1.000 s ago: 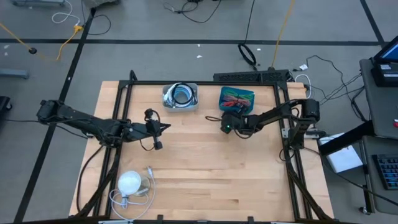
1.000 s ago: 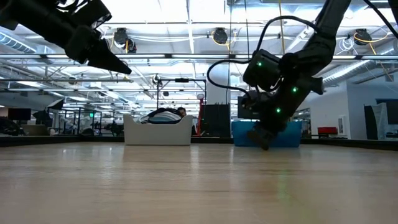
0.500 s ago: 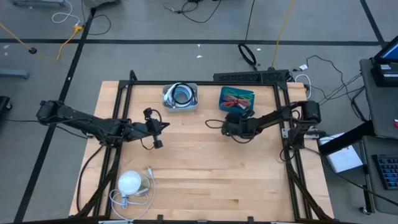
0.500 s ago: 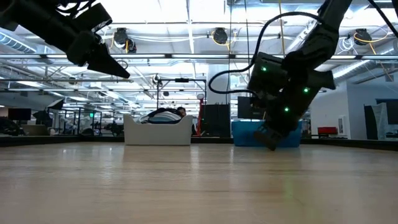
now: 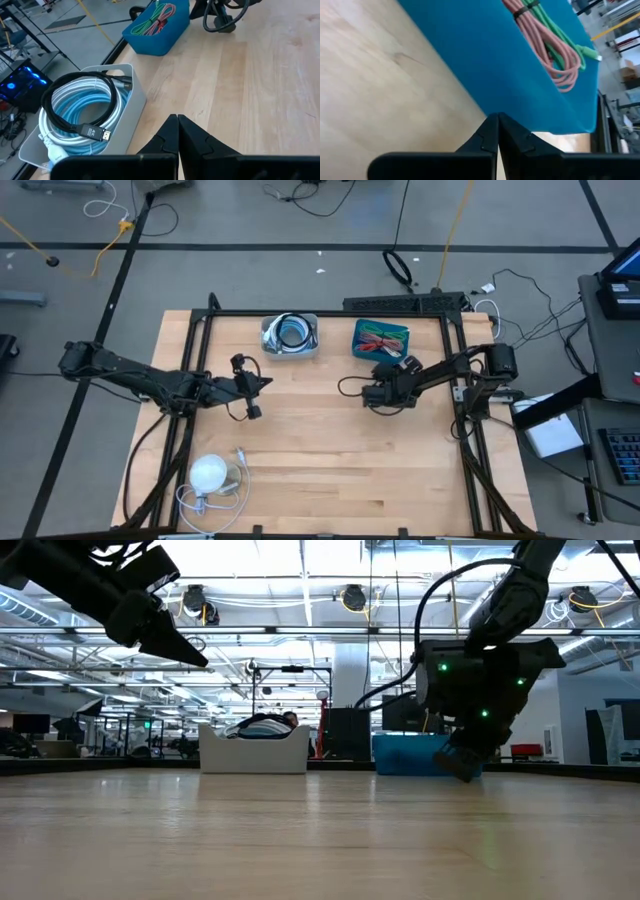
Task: Pick & Place USB Port
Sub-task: Adjust the bins on the table
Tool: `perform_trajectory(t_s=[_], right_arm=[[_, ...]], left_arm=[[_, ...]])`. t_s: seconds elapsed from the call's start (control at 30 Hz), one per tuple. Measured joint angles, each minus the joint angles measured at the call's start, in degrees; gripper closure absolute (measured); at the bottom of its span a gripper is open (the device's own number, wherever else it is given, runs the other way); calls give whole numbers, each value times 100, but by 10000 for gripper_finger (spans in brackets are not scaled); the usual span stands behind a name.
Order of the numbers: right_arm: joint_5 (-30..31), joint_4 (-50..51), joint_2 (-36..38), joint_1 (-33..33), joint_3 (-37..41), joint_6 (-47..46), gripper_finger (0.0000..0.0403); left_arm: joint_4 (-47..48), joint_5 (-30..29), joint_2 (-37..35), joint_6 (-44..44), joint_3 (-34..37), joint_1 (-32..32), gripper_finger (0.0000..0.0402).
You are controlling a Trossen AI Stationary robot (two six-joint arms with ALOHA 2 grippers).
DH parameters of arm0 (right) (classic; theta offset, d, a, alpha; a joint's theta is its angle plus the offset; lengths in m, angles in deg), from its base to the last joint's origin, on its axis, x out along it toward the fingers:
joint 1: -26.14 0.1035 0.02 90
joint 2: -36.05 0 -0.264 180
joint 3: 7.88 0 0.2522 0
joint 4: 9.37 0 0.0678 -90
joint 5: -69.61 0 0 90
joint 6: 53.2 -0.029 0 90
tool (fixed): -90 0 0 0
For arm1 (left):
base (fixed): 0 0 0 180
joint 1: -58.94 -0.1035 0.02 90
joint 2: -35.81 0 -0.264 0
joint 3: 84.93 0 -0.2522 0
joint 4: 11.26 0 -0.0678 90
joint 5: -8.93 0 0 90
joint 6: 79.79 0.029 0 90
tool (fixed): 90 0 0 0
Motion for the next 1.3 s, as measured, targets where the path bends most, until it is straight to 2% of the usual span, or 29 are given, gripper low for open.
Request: perform_trajectory(t_s=[0.3, 0.63, 0.83, 1.0, 1.1, 1.2, 1.3], right_arm=[[342, 1, 2, -28, 6, 86, 403], [338, -39, 4, -442, 4, 291, 403], [446, -132, 8, -432, 4, 299, 403], [367, -164, 361, 137, 2, 206, 403], [294, -224, 811, 716, -104, 36, 403], [467, -269, 1249, 1389, -280, -80, 403], [655, -690, 1480, 2045, -523, 206, 403]], left_arm=[[29, 6, 0, -13, 0, 0, 402], [35, 6, 0, -35, 0, 0, 402], [51, 6, 0, -35, 0, 0, 402], [271, 529, 3, -188, 1, -112, 402], [163, 590, 79, -229, 150, -307, 402], [-45, 657, 323, -210, 305, -734, 402], [-607, 1136, 709, -99, 563, -1270, 402]])
